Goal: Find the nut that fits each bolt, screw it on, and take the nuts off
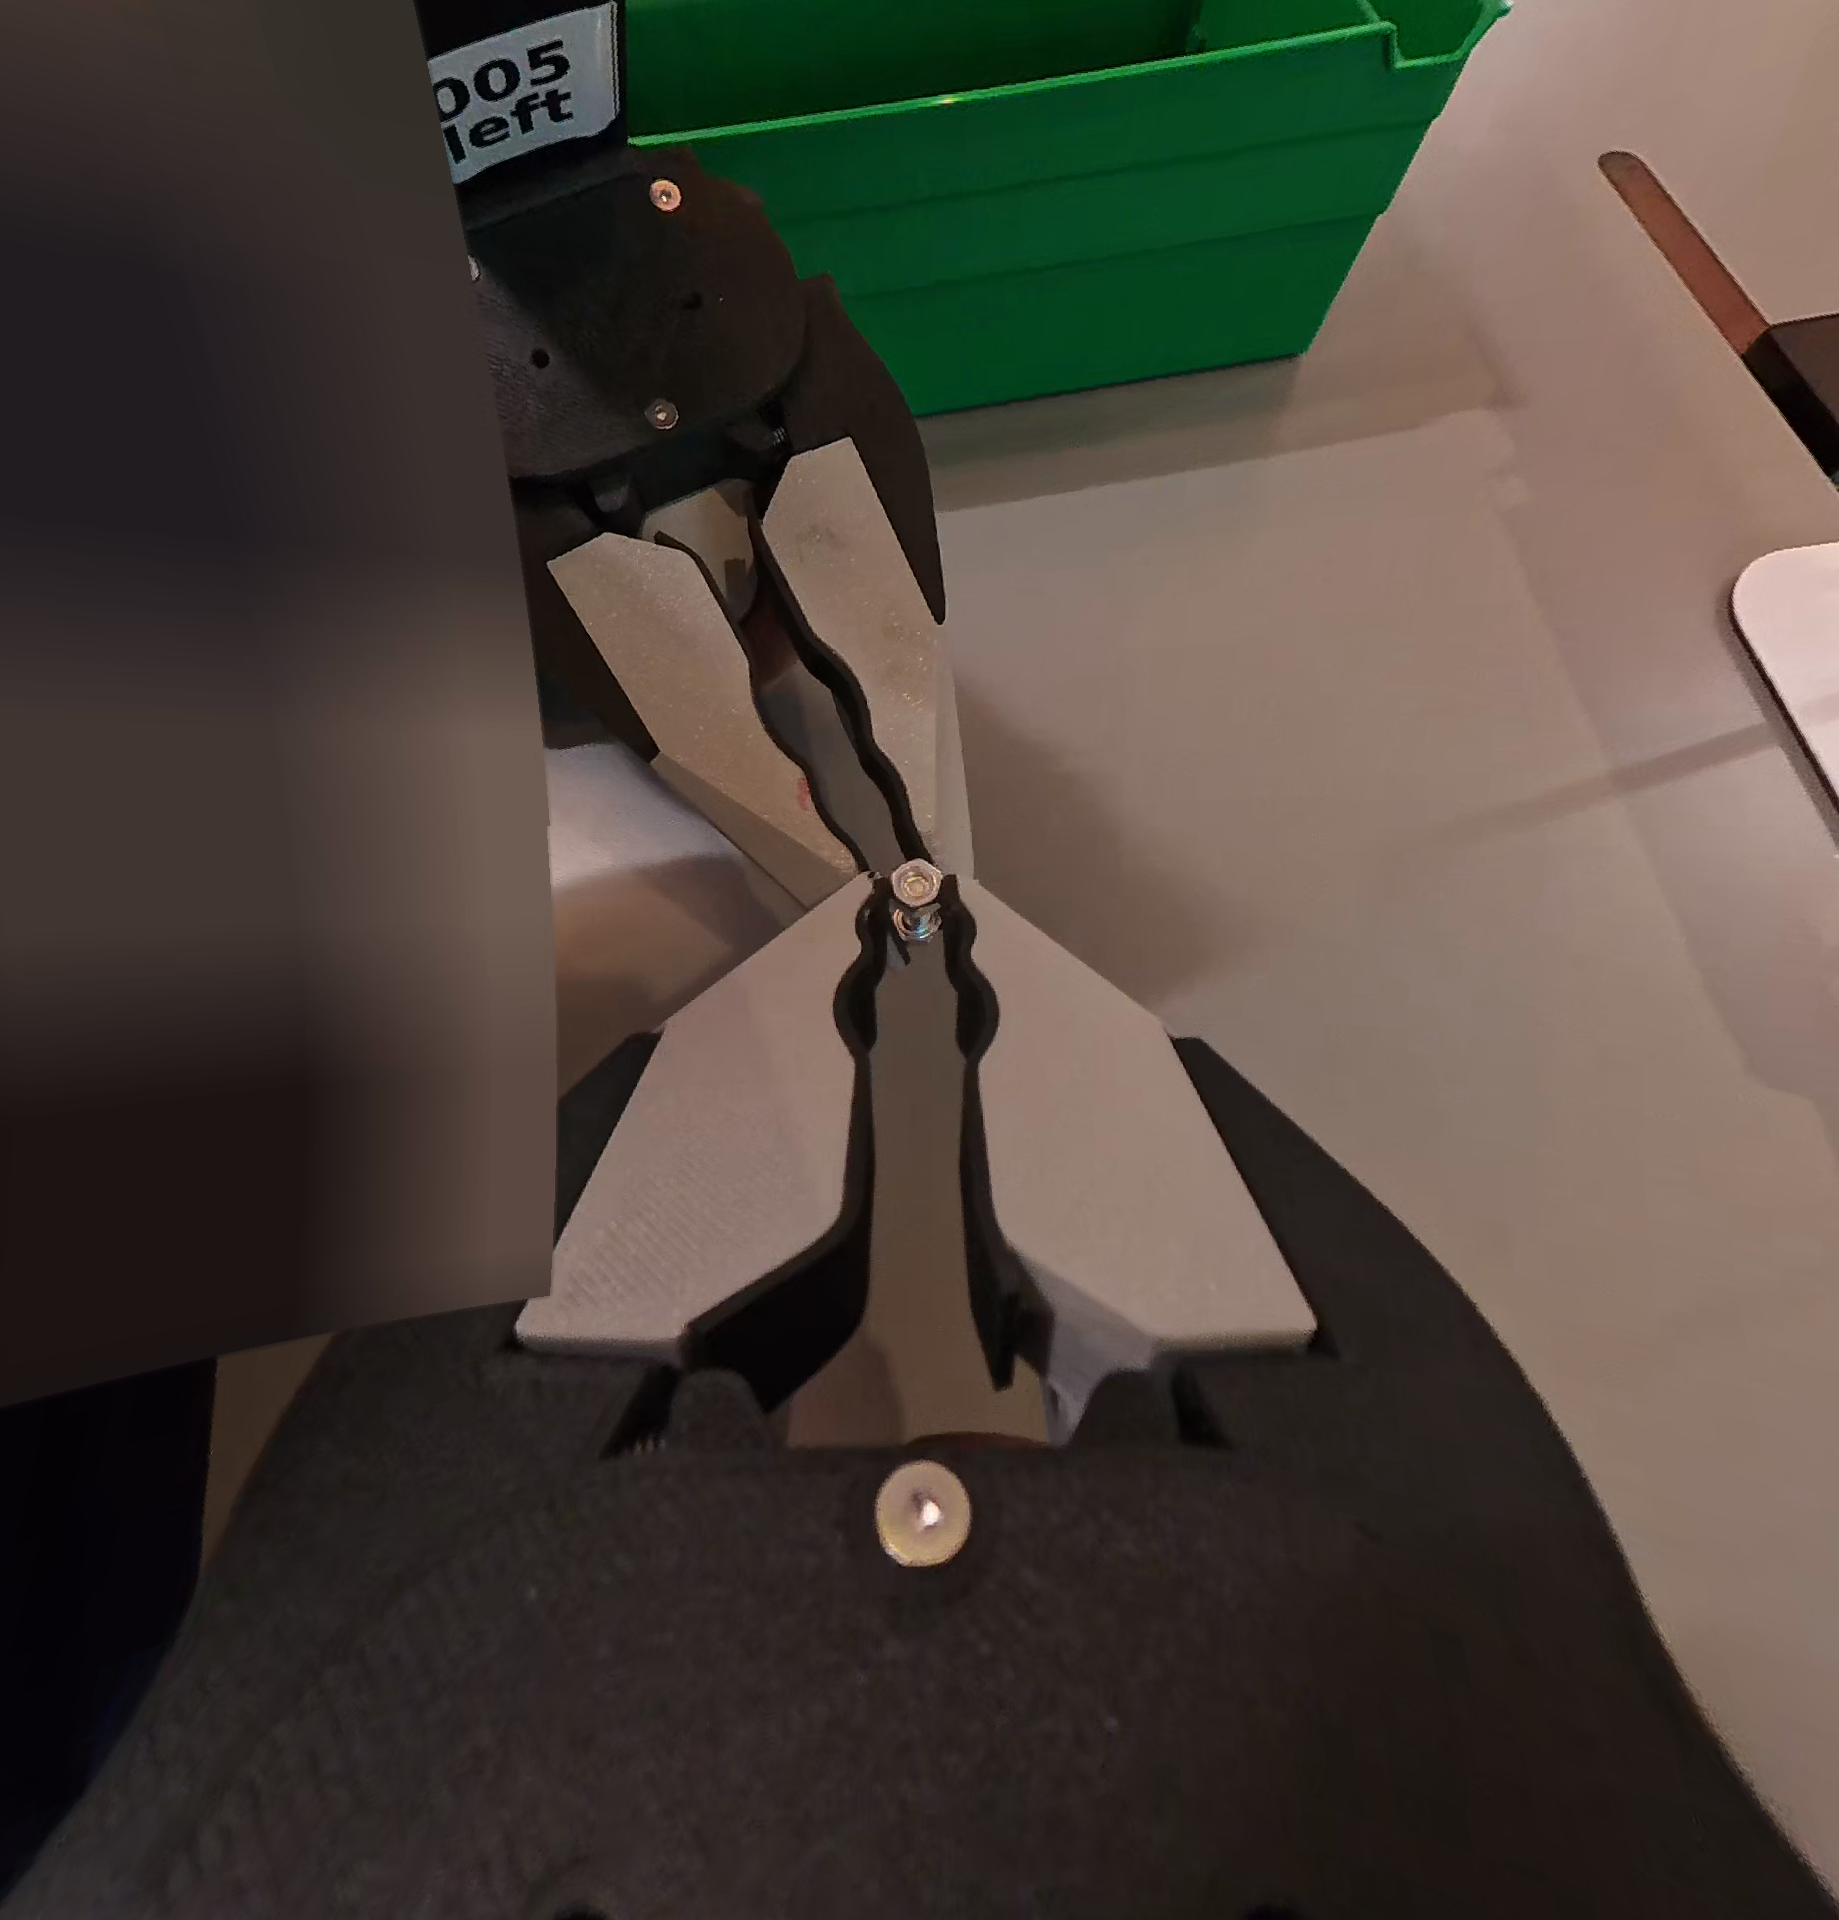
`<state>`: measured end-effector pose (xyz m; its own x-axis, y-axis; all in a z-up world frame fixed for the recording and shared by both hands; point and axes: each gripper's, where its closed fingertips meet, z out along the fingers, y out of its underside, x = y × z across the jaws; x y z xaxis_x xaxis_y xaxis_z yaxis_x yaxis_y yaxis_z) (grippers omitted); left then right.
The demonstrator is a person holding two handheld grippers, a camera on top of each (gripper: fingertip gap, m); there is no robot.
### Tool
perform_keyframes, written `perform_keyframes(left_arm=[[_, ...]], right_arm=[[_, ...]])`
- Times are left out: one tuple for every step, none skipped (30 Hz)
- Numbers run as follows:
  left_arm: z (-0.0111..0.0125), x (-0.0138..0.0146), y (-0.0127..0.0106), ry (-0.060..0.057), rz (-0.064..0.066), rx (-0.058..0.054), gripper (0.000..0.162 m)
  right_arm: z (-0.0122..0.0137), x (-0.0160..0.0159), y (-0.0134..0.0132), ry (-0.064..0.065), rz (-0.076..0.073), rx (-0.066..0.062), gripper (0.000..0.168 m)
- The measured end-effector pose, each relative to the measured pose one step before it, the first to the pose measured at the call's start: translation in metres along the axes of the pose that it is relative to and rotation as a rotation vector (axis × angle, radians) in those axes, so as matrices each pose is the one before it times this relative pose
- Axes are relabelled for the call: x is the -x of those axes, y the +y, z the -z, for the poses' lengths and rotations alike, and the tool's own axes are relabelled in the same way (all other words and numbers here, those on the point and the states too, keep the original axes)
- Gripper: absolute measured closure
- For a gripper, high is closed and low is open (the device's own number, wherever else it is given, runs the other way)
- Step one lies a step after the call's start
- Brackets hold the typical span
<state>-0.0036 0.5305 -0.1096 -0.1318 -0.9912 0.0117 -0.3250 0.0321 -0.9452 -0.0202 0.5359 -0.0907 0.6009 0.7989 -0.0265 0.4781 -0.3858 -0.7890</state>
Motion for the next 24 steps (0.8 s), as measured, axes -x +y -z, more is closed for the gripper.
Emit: perform_keyframes(left_arm=[[0.00000, 0.00002, -0.00023, -0.0026, -0.0009, -0.0002, 0.154], [0.00002, -0.00006, -0.00019, -0.0019, -0.0010, 0.0001, 0.154], [0.00015, 0.00005, -0.00007, -0.0032, -0.0016, 0.0007, 0.154], [-0.00008, 0.00018, -0.00008, -0.0037, -0.0006, 0.0005, 0.154], [-0.00004, -0.00007, -0.00004, -0.0014, 0.0010, 0.0006, 0.154], [-0.00028, -0.00021, 0.00025, -0.0004, 0.0015, 0.0012, 0.154], [-0.00034, -0.00006, 0.00043, -0.0012, 0.0025, 0.0020, 0.154], [-0.00042, -0.00016, 0.00044, -0.0013, 0.0030, 0.0024, 0.154], [-0.00056, -0.00014, 0.00050, -0.0015, 0.0017, 0.0024, 0.154], [-0.00039, -0.00020, 0.00040, -0.0019, 0.0003, 0.0019, 0.154], [-0.00039, -0.00019, 0.00027, -0.0023, -0.0005, 0.0017, 0.154], [-0.00033, -0.00025, 0.00038, -0.0010, -0.0010, 0.0015, 0.154], [-0.00028, -0.00025, 0.00031, -0.0008, -0.0014, 0.0017, 0.154], [-0.00021, 0.00000, 0.00026, -0.0014, -0.0010, 0.0011, 0.154], [-0.00025, -0.00023, 0.00030, 0.0006, 0.0011, 0.0007, 0.154], [-0.00015, -0.00023, 0.00015, 0.0019, 0.0023, -0.0001, 0.154], [-0.00023, -0.00043, 0.00020, 0.0012, 0.0012, 0.0006, 0.154], [-0.00023, -0.00040, 0.00025, 0.0000, -0.0009, 0.0019, 0.154], [-0.00027, -0.00069, 0.00027, -0.0005, -0.0028, 0.0022, 0.154], [-0.00026, -0.00043, 0.00030, -0.0022, -0.0046, 0.0025, 0.154], [-0.00023, -0.00031, 0.00016, -0.0028, -0.0037, 0.0022, 0.154], [-0.00028, -0.00040, 0.00031, -0.0003, -0.0016, 0.0027, 0.154], [-0.00029, -0.00044, 0.00041, 0.0009, -0.0005, 0.0027, 0.154], [-0.00024, -0.00025, 0.00035, 0.0002, -0.0006, 0.0020, 0.154]], right_arm=[[0.00017, 0.00003, -0.00020, 0.0025, -0.0012, 0.0004, 0.161], [0.00009, 0.00002, -0.00012, 0.0022, -0.0017, 0.0007, 0.161], [0.00005, 0.00014, -0.00015, 0.0030, -0.0012, 0.0006, 0.161], [0.00008, -0.00021, -0.00002, 0.0051, 0.0001, 0.0003, 0.161], [0.00002, 0.00008, 0.00000, 0.0040, -0.0009, -0.0004, 0.161], [-0.00011, 0.00002, 0.00029, 0.0033, -0.0025, -0.0001, 0.161], [-0.00005, -0.00012, 0.00052, 0.0035, -0.0040, 0.0006, 0.161], [-0.00016, -0.00015, 0.00067, 0.0034, -0.0056, 0.0005, 0.161], [-0.00015, -0.00019, 0.00061, 0.0032, -0.0066, 0.0012, 0.161], [-0.00016, 0.00001, 0.00056, 0.0028, -0.0057, 0.0006, 0.161], [-0.00016, 0.00006, 0.00045, 0.0035, -0.0050, 0.0007, 0.161], [-0.00012, 0.00004, 0.00042, 0.0036, -0.0040, 0.0014, 0.161], [-0.00017, 0.00018, 0.00034, 0.0042, -0.0032, 0.0009, 0.161], [-0.00015, -0.00006, 0.00030, 0.0057, -0.0036, 0.0002, 0.161], [-0.00013, 0.00007, 0.00031, 0.0061, -0.0030, 0.0000, 0.161], [-0.00003, 0.00011, 0.00031, 0.0059, -0.0021, -0.0009, 0.161], [0.00014, 0.00025, 0.00038, 0.0058, -0.0016, -0.0017, 0.161], [0.00013, 0.00015, 0.00059, 0.0044, -0.0026, -0.0005, 0.161], [0.00025, 0.00027, 0.00053, 0.0021, -0.0046, -0.0007, 0.161], [0.00014, 0.00023, 0.00056, 0.0010, -0.0051, -0.0008, 0.161], [0.00022, 0.00014, 0.00039, 0.0023, -0.0043, -0.0020, 0.161], [0.00012, 0.00014, 0.00058, 0.0017, -0.0052, -0.0018, 0.161], [0.00006, 0.00016, 0.00059, 0.0015, -0.0053, -0.0011, 0.161], [0.00010, 0.00004, 0.00068, 0.0027, -0.0040, -0.0005, 0.161]])
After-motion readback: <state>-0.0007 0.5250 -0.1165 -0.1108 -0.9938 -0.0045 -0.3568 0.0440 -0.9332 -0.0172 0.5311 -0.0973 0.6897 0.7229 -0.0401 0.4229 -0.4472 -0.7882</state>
